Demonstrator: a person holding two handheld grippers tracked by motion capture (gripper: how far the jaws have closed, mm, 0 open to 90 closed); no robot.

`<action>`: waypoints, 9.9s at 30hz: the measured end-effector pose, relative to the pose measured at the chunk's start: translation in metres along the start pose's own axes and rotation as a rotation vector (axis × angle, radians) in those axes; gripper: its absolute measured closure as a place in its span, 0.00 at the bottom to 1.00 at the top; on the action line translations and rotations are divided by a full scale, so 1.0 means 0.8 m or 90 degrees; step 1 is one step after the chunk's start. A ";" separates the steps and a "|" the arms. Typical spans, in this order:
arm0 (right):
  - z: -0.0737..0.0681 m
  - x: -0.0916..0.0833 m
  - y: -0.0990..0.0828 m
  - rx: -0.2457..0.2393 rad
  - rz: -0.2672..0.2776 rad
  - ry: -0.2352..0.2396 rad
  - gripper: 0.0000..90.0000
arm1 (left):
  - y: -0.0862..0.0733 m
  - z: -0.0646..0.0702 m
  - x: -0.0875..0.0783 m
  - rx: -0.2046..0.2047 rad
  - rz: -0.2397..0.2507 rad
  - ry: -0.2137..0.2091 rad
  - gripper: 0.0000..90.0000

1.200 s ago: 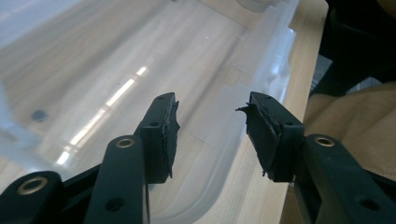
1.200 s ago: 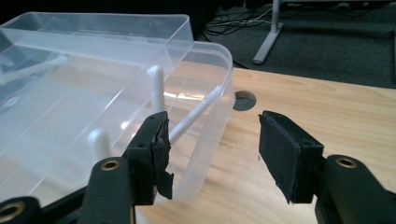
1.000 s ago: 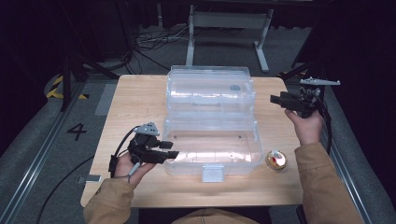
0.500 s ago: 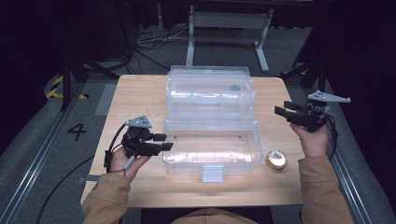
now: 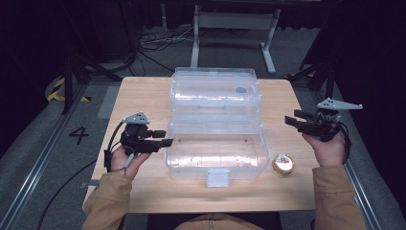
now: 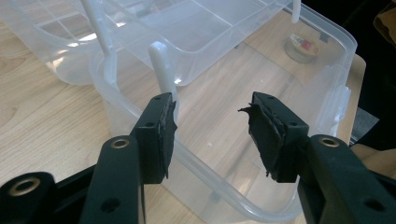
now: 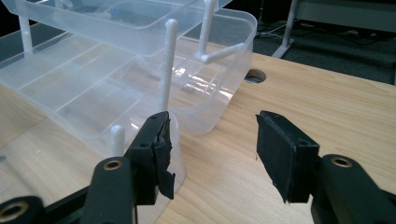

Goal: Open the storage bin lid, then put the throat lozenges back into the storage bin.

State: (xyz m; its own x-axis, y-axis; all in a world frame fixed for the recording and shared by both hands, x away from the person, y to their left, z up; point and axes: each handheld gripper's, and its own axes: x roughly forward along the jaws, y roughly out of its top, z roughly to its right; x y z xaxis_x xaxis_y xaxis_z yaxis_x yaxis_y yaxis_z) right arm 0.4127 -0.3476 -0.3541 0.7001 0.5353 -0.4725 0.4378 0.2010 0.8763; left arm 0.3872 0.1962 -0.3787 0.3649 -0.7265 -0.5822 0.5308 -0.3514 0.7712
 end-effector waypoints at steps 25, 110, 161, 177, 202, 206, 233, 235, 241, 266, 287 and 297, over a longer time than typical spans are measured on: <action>-0.014 -0.004 -0.016 -0.024 -0.197 -0.007 0.32 | 0.005 -0.017 -0.002 -0.008 -0.009 0.014 0.56; -0.033 0.100 -0.104 -0.107 -0.611 -0.004 0.15 | -0.003 -0.029 0.006 -0.029 -0.026 0.010 0.57; -0.045 0.061 -0.053 -0.102 -0.502 0.013 0.22 | -0.011 -0.034 0.003 -0.041 -0.029 0.020 0.57; -0.064 0.041 -0.016 -0.118 -0.444 0.045 0.22 | -0.013 -0.036 0.002 -0.048 -0.027 0.025 0.57; -0.113 0.043 0.023 -0.177 -0.401 0.093 0.22 | -0.015 -0.041 0.004 -0.055 -0.033 0.031 0.57; -0.121 0.048 0.024 -0.182 -0.397 0.101 0.22 | -0.016 -0.040 0.004 -0.055 -0.033 0.031 0.57; -0.150 0.084 0.015 -0.214 -0.422 0.140 0.22 | -0.017 -0.042 0.003 -0.055 -0.033 0.034 0.56; -0.151 0.088 0.014 -0.217 -0.427 0.137 0.22 | -0.017 -0.042 0.003 -0.055 -0.034 0.034 0.56; -0.155 0.097 0.009 -0.218 -0.441 0.134 0.22 | -0.017 -0.042 0.003 -0.058 -0.035 0.031 0.56; -0.159 0.120 -0.008 -0.233 -0.485 0.106 0.22 | -0.018 -0.045 0.003 -0.058 -0.037 0.030 0.56; -0.160 0.136 -0.020 -0.237 -0.518 0.085 0.22 | -0.019 -0.045 0.003 -0.062 -0.038 0.028 0.56; -0.161 0.142 -0.024 -0.240 -0.530 0.080 0.22 | -0.020 -0.046 0.003 -0.064 -0.038 0.028 0.56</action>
State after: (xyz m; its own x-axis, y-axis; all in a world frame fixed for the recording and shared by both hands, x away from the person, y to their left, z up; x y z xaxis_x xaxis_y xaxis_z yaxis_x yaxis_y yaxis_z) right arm 0.4112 -0.1847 -0.4128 0.1656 0.1786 -0.9699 0.5447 0.8033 0.2409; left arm 0.4080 0.2220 -0.4017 0.3631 -0.6786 -0.6385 0.6259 -0.3299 0.7067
